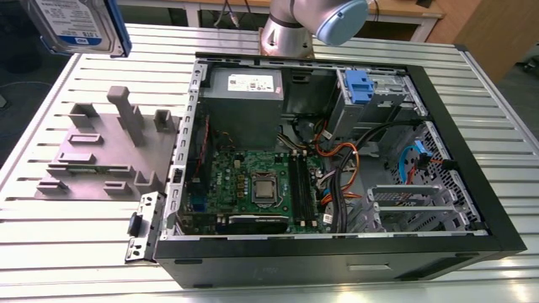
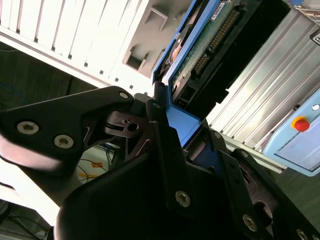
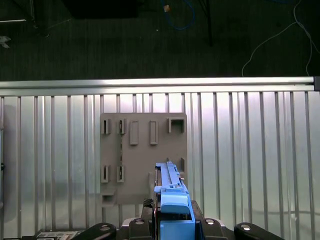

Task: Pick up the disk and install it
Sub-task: 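Pick up the disk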

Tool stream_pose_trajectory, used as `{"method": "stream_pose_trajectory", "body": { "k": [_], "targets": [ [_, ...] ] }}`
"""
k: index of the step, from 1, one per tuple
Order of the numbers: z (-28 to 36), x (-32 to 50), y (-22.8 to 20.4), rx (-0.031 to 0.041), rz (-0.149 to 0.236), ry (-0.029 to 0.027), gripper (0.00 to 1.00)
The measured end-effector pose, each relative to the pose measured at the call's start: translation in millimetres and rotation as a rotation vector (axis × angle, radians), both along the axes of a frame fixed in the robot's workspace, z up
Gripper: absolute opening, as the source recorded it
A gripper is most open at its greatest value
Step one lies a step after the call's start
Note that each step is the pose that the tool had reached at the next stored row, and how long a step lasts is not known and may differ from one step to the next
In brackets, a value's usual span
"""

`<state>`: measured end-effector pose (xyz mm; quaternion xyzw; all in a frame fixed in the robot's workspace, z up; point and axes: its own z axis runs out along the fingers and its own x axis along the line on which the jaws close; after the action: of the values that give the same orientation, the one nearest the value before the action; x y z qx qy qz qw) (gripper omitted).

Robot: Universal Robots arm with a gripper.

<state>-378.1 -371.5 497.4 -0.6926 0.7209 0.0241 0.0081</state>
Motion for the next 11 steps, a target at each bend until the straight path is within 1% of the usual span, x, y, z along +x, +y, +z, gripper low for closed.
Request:
{"method": "stream_pose_trajectory", "body": {
  "k": [11],
  "targets": [
    [0.0, 7.2, 0.0, 0.0001, 0.0, 0.0, 0.37]
  ]
}}
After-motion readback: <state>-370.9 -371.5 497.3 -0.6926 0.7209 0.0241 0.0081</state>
